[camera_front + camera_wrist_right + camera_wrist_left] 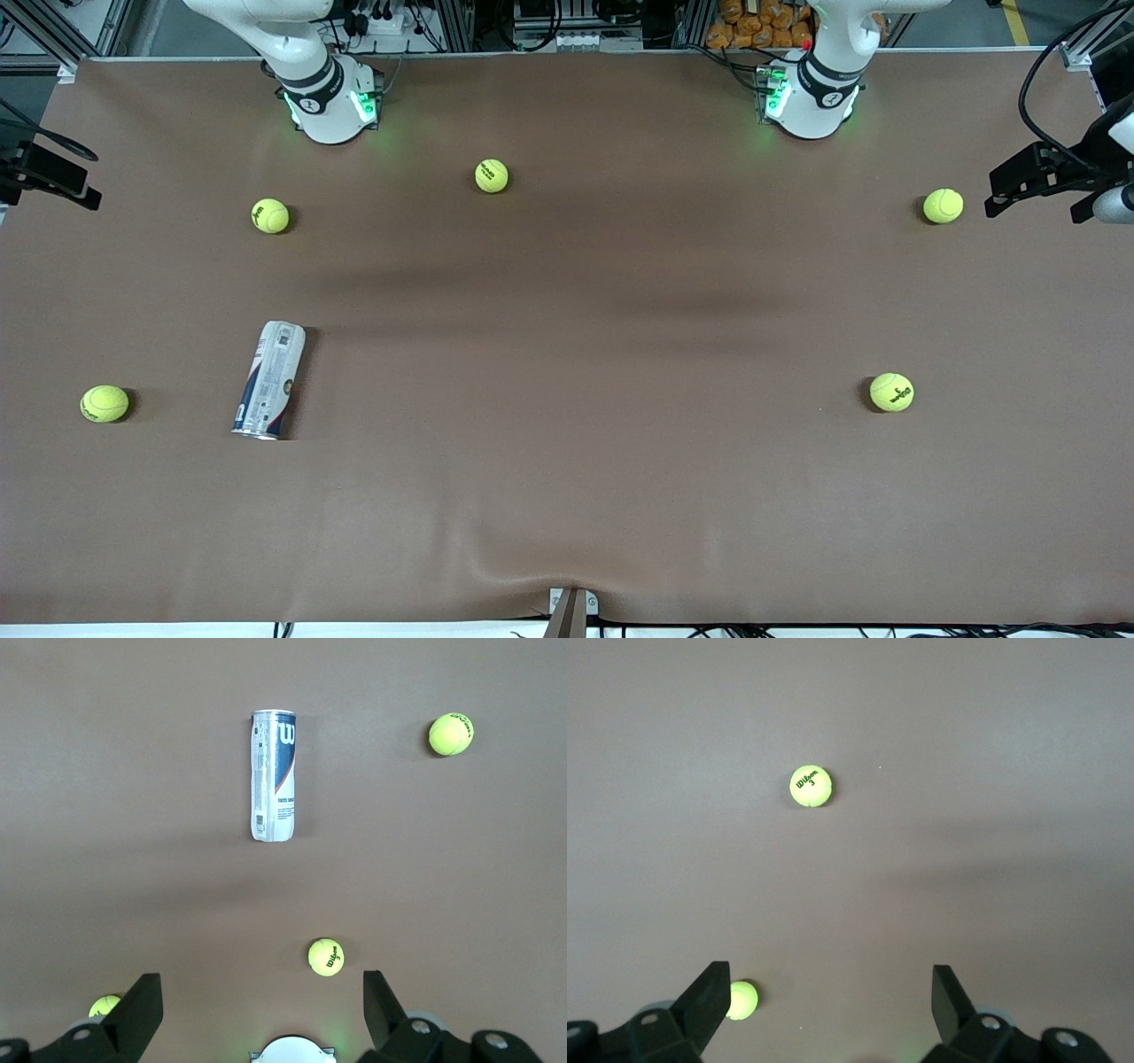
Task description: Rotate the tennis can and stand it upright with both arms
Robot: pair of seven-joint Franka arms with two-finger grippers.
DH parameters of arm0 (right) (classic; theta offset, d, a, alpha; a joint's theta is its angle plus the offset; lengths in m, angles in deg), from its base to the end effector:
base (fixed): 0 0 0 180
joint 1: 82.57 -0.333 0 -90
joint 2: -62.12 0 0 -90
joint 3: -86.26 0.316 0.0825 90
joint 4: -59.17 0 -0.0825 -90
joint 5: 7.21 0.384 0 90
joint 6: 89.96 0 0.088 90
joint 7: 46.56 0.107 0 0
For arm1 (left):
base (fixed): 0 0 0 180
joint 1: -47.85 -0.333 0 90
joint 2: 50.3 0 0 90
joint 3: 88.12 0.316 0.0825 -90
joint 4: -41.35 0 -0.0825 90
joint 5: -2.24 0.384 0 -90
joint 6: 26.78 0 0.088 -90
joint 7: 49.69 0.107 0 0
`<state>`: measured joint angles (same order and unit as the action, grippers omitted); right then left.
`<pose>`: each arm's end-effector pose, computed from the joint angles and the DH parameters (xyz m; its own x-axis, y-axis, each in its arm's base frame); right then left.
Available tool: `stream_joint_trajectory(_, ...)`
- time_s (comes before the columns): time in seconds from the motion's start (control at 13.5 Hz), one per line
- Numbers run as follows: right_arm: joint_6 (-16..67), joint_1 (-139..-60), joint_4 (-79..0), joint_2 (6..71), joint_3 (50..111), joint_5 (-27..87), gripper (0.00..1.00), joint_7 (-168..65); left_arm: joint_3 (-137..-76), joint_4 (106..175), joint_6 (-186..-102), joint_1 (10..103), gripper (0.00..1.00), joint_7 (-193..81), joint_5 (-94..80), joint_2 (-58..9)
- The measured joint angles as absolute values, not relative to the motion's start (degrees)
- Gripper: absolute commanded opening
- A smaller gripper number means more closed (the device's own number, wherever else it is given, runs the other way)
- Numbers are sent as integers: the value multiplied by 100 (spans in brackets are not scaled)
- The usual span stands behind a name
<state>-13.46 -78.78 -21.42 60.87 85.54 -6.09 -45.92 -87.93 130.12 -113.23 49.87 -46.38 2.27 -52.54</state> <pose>0.5340 -0.0396 0.6686 0.9920 -0.0849 -0.0932 -0.0869 -0.9961 -0.0180 0.5360 -0.0170 0.6505 0.9960 -0.0896 -0.0014 -0.0896 -0.9960 -0.0003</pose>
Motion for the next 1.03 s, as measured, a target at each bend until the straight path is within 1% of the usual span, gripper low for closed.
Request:
stream_joint_trajectory(0.3,-1059,-7929,-2321,6042,8556,-609,100,-4603,-8804,13011,-11320,4997,100,-4638,227,-5254)
stream_joint_trajectory(0.44,-922,-7938,-2468,5814,8558,-609,100,-4726,-8809,13007,-11318,4998,100,-4638,227,-5254)
stream_joint_trajectory(0.59,-701,-7935,-2560,5356,8551,-609,100,-4858,-8806,13003,-11296,4997,100,-4638,227,-5254)
stream_joint_trajectory(0.74,-341,-7935,-2613,4732,8550,-608,100,-4913,-8803,12999,-11282,4993,100,-4638,227,-5254)
stream_joint_trajectory(1.03,777,-7929,-2617,3481,8547,-607,100,-5219,-8798,12999,-11220,4990,100,-4638,227,-5254)
